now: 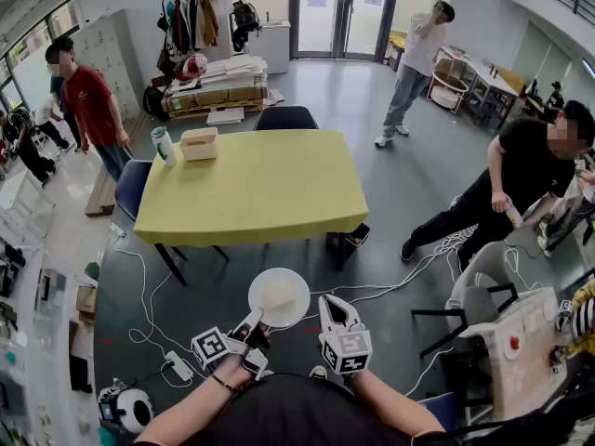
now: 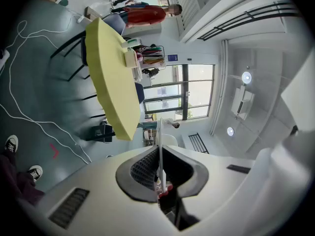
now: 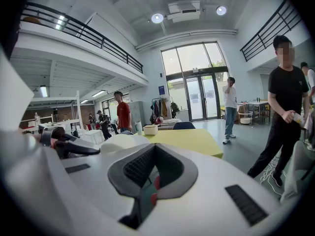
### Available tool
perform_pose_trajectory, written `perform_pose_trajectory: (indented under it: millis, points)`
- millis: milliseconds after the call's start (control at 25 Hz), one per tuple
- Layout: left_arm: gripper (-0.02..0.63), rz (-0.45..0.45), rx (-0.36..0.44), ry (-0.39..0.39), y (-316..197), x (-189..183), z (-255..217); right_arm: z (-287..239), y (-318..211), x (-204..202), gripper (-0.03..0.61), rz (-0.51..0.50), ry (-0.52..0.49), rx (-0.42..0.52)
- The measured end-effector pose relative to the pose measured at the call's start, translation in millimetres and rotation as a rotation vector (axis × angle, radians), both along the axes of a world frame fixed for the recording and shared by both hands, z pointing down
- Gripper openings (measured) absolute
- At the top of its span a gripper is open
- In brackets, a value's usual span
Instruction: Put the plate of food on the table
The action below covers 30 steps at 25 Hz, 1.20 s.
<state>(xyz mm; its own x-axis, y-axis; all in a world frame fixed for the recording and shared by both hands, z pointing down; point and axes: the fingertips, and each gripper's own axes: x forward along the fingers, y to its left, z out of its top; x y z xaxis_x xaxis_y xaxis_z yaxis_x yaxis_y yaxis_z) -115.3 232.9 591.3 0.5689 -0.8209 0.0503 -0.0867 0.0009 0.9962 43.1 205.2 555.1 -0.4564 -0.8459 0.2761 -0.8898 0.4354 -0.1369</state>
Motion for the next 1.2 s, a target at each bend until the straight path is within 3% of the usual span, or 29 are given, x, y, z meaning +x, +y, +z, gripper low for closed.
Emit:
perform_pose_trajectory:
  millis: [400,560,680,880,1000,1200]
  points:
    - [0.023,0.013,0.01,0.017,0,-22,-4,1,4,-22,0.011,0.028,0.01,-0.018]
    - [0.023,0.022,-0.002,-0.012,0,-35,2,-2,6,-36,0.011,0.018,0.005,-0.012]
    - [0.023,0.033,0.009,0.024,-1,-39,-1,-5,7,-45,0.011,0.017,-0.01,0.0]
    - [0.023,0.046,0.0,-0.005,3,-57,8,0,14,-54,0.011,0.055,0.0,-0.015]
    - [0.023,0.053,0.006,0.034,4,-58,4,3,16,-53,0.011,0.085,-0.003,-0.031]
    - [0.023,0.07,-0.001,0.018,5,-66,6,-1,15,-55,0.011,0.113,0.002,-0.026]
